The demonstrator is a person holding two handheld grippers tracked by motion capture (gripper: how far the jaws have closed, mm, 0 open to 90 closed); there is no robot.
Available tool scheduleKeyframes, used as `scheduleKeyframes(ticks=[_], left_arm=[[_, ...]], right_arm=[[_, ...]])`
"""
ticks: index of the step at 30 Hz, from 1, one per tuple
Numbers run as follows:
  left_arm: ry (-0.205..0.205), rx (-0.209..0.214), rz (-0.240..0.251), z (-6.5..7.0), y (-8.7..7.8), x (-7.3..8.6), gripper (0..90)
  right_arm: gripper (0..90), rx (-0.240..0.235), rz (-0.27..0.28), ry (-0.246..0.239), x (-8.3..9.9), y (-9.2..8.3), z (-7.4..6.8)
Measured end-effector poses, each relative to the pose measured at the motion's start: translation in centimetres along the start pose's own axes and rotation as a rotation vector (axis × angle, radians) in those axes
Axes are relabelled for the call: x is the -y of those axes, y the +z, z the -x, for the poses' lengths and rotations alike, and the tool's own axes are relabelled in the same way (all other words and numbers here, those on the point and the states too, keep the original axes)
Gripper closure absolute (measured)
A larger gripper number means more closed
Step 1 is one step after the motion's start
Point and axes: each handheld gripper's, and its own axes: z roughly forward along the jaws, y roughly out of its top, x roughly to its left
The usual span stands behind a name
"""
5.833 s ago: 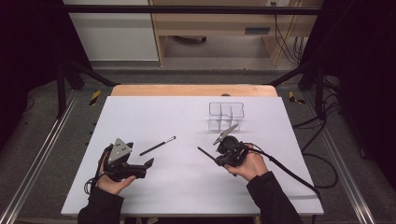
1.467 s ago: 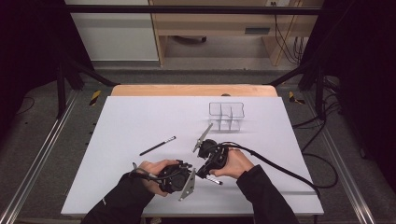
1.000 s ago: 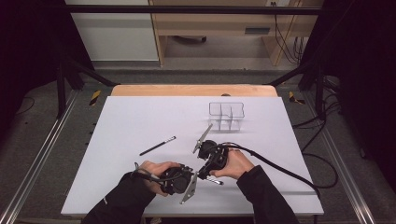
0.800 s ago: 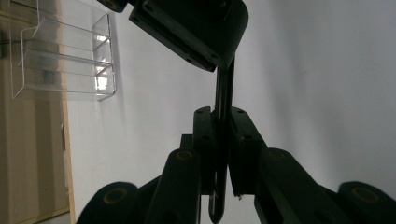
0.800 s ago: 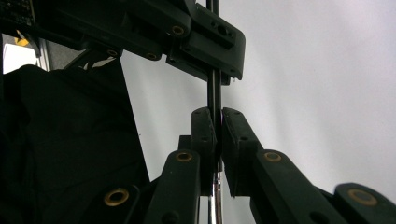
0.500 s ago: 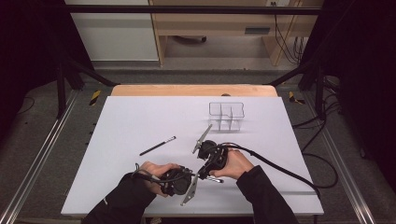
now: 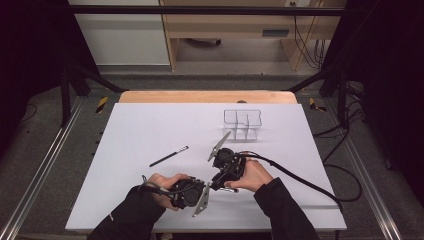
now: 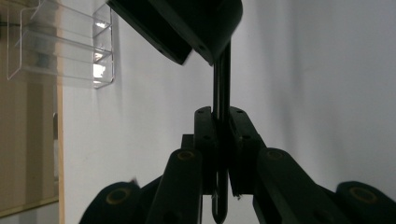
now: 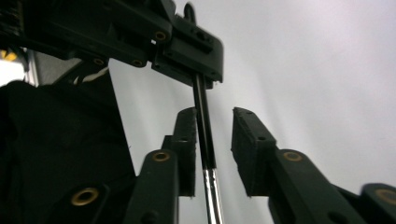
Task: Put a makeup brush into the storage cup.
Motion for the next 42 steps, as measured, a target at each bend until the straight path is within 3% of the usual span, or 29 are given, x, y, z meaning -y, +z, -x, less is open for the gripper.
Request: scheduleKeyframes(ticks=[7, 8, 12, 15, 17, 18, 19, 21, 24, 27, 30, 31, 33, 37, 42], left_arm=[[-0.074, 0.003, -0.008, -0.4, 0.0, 1.0, 82.6], [-0.086, 0.006, -0.005, -0.5, 0.0, 1.1, 82.5], [-0.128, 0.007, 0.000, -0.7, -0.1, 1.5, 82.6], [-0.169, 0.003, 0.007, -0.8, -0.1, 1.8, 82.6], [-0.196, 0.000, 0.018, -1.0, -0.2, 2.0, 82.6], [-0.205, -0.004, 0.020, -1.0, -0.3, 2.0, 82.6], [-0.223, -0.004, 0.028, -1.1, -0.3, 2.1, 82.6], [-0.265, -0.007, 0.033, -1.2, -0.3, 2.4, 82.6], [-0.293, -0.012, 0.039, -1.2, -0.3, 2.6, 82.6], [-0.356, -0.016, 0.046, -1.2, -0.2, 3.0, 82.6], [-0.390, -0.018, 0.055, -1.1, -0.2, 3.2, 82.6], [-0.424, -0.025, 0.065, -1.1, -0.2, 3.3, 82.6], [-0.436, -0.028, 0.067, -1.1, -0.2, 3.4, 82.6], [-0.503, -0.043, 0.085, -1.2, -0.3, 3.9, 82.6], [-0.545, -0.055, 0.096, -1.1, -0.3, 4.2, 82.6]], right_arm=[[57.3, 0.075, 0.101, 0.005, 0.4, -1.5, 0.1], [53.9, 0.111, 0.145, 0.009, 0.7, -2.0, 0.3], [49.1, 0.150, 0.198, 0.019, 1.1, -2.6, 0.5], [42.6, 0.204, 0.288, 0.031, 1.7, -3.5, 0.5], [39.6, 0.233, 0.317, 0.031, 2.0, -3.8, 0.5], [36.0, 0.266, 0.347, 0.034, 2.4, -4.2, 0.4], [36.0, 0.266, 0.347, 0.034, 2.4, -4.2, 0.4], [32.2, 0.301, 0.399, 0.044, 3.0, -4.6, 0.4], [28.5, 0.315, 0.437, 0.052, 3.5, -4.8, 0.5], [24.4, 0.345, 0.493, 0.071, 4.4, -5.2, 0.5], [21.4, 0.346, 0.531, 0.098, 5.2, -5.3, 0.6], [20.7, 0.345, 0.541, 0.106, 5.4, -5.3, 0.6], [19.3, 0.341, 0.548, 0.114, 5.6, -5.3, 0.7], [14.9, 0.349, 0.583, 0.139, 6.6, -5.0, 0.7], [11.1, 0.345, 0.612, 0.164, 7.3, -4.6, 0.8]])
